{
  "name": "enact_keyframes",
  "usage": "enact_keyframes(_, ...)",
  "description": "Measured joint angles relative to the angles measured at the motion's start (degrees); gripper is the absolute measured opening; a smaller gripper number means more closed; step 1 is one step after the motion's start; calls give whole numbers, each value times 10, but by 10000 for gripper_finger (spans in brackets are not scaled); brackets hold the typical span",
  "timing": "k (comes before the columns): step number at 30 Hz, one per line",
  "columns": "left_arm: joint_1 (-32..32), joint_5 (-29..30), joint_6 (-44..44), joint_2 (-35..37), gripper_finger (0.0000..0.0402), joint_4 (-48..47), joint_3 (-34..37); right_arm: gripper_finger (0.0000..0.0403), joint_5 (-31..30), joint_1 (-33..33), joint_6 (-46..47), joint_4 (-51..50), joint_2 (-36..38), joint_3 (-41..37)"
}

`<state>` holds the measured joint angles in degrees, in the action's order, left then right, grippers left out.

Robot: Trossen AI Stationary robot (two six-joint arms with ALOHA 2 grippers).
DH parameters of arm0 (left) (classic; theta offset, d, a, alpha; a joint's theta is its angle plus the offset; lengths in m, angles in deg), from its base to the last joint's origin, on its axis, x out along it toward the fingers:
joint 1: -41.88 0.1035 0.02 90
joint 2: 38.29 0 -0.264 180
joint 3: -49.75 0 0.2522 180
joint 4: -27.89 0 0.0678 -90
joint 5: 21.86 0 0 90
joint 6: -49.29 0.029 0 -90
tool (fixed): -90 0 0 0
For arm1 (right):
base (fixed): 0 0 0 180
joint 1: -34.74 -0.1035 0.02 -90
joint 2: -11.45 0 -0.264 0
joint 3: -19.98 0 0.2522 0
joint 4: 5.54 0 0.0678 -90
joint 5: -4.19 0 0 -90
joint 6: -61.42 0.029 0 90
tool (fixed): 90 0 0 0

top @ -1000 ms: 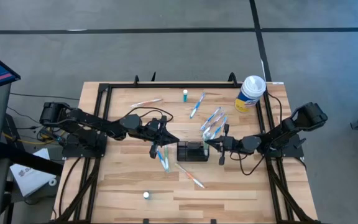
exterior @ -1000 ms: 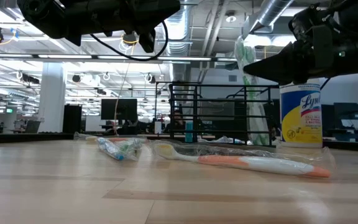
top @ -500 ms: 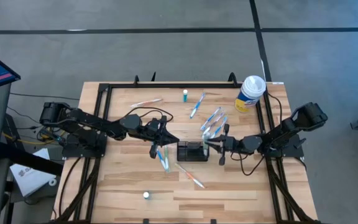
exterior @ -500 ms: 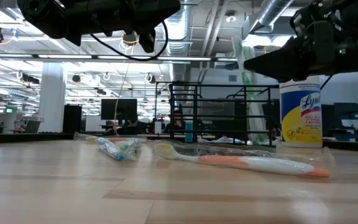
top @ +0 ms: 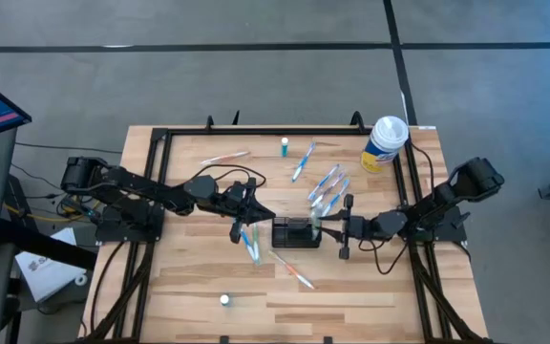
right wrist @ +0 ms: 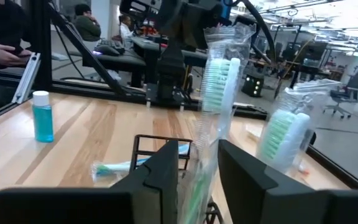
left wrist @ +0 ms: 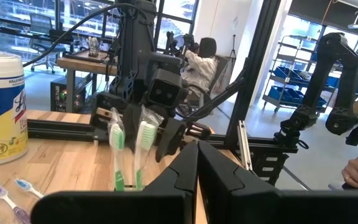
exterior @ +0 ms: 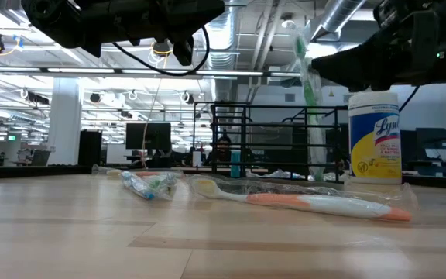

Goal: Pick & Place toothbrushing station
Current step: Put the green toothbrush into the wire organizer

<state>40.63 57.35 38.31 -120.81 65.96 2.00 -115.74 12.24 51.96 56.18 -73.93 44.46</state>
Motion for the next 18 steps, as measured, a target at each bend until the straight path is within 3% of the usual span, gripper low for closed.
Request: enact_keyframes(18, 0, 0, 0, 0, 3, -6, 0, 103, -2, 1, 42, -42, 0, 0)
